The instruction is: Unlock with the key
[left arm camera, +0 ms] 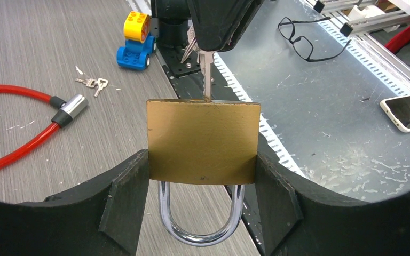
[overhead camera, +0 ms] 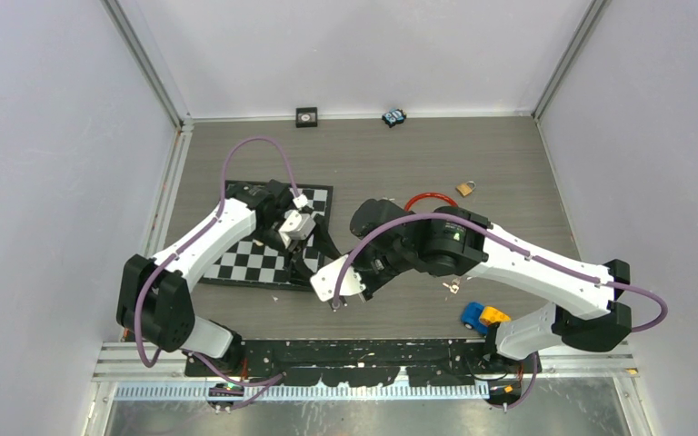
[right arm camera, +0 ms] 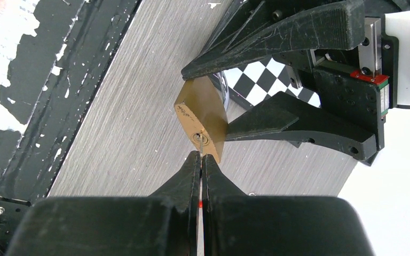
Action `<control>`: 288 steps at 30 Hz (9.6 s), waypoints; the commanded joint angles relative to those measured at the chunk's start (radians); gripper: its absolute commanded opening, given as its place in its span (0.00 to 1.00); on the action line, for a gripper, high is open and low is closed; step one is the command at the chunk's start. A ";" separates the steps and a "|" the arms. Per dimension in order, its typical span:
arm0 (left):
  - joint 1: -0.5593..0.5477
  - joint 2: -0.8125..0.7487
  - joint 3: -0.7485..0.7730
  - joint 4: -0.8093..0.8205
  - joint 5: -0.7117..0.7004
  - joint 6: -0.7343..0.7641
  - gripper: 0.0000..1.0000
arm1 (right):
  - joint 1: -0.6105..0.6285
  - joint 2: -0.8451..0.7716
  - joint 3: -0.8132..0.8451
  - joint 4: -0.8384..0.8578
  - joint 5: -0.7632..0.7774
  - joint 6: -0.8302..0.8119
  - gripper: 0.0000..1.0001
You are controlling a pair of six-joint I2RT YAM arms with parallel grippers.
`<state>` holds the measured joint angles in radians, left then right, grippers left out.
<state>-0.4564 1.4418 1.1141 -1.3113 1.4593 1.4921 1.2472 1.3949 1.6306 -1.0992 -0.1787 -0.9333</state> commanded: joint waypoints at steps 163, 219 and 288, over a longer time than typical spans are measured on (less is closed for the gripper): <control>0.050 0.114 0.424 -0.467 0.158 0.194 0.00 | -0.448 -0.186 -0.175 0.355 -0.136 0.386 0.00; -0.312 0.147 -0.121 1.147 -1.040 -0.870 0.00 | -0.885 -0.294 -0.576 0.665 -0.456 0.790 0.01; -0.643 0.122 0.015 1.482 -1.956 -0.460 0.52 | -1.068 -0.013 -0.673 1.172 -0.811 1.683 0.01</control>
<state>-1.0996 1.5425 1.1278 0.0898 -0.4854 1.0004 0.1814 1.3735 0.9646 0.0101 -0.9619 0.7155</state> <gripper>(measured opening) 0.532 0.046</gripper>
